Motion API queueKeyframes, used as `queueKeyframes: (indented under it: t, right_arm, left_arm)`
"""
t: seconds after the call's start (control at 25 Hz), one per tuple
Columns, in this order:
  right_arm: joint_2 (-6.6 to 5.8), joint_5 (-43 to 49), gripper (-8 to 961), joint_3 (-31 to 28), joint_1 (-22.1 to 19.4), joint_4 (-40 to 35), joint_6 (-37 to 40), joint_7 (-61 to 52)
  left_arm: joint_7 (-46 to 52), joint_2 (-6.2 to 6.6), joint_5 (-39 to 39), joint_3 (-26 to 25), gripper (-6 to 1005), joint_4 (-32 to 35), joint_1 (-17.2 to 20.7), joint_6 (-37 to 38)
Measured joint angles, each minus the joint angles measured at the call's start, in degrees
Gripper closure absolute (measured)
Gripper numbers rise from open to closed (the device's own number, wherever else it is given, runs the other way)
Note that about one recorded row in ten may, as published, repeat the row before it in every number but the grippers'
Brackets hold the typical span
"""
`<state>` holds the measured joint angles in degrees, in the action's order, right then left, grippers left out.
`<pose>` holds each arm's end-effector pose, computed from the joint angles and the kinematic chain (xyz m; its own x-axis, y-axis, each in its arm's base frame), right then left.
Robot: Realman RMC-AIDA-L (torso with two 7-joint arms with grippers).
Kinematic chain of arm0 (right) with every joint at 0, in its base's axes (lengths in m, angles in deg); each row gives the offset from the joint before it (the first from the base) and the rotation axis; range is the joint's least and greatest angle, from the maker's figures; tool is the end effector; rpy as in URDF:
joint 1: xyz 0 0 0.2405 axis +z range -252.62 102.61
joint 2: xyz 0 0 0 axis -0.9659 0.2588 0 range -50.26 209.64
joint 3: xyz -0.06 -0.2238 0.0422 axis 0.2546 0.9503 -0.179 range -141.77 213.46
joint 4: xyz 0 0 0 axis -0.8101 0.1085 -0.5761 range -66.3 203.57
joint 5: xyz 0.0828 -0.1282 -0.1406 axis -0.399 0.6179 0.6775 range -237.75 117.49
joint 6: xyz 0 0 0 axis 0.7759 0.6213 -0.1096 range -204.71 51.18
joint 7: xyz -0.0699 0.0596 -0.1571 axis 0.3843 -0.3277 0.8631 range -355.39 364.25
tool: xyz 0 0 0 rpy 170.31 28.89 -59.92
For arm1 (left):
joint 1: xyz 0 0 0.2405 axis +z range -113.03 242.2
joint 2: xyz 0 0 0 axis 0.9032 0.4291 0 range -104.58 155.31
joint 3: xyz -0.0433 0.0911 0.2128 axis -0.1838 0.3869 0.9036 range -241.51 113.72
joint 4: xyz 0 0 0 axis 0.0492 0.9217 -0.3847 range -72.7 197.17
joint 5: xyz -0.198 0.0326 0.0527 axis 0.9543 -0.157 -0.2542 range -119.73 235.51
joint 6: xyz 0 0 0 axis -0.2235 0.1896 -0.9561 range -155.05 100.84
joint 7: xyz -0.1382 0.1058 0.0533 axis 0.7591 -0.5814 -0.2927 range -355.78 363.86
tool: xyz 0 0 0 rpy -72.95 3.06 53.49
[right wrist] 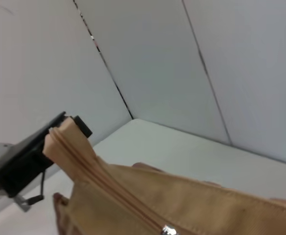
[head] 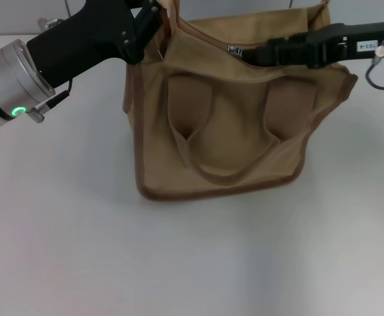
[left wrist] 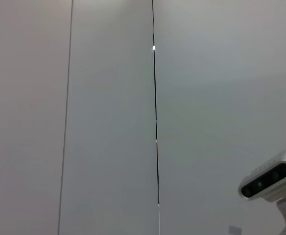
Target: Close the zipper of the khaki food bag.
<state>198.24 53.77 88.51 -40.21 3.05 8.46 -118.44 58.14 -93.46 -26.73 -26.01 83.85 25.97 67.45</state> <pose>0.1382 0.3855 0.0280 0.7282 -0.5063 -0.4620 -0.6210 -0.7726 -0.1322 -0.1415 0.3638 0.0064 0.5313 -0.1311 0.8370 0.2858 -0.9023 -0.3228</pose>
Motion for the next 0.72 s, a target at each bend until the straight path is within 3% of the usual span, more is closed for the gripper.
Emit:
queueKeyframes:
  t: [0.08,0.48,0.72]
  right_arm:
    - [0.16,0.3,576,3.6,0.1,0.1,-3.0,0.6]
    - [0.52,2.9,588,13.5,1.5,0.1,-6.9,0.0]
    - [0.65,2.5,608,14.9,1.5,-2.2,-6.7,1.5]
  left_arm:
    - [0.0,0.0,0.0,0.1,960,0.0,0.0,0.0]
    - [0.0,-0.01,0.0,0.0,960,0.0,-0.1,0.6]
    - [0.0,-0.05,0.0,0.1,960,0.0,-0.2,1.1]
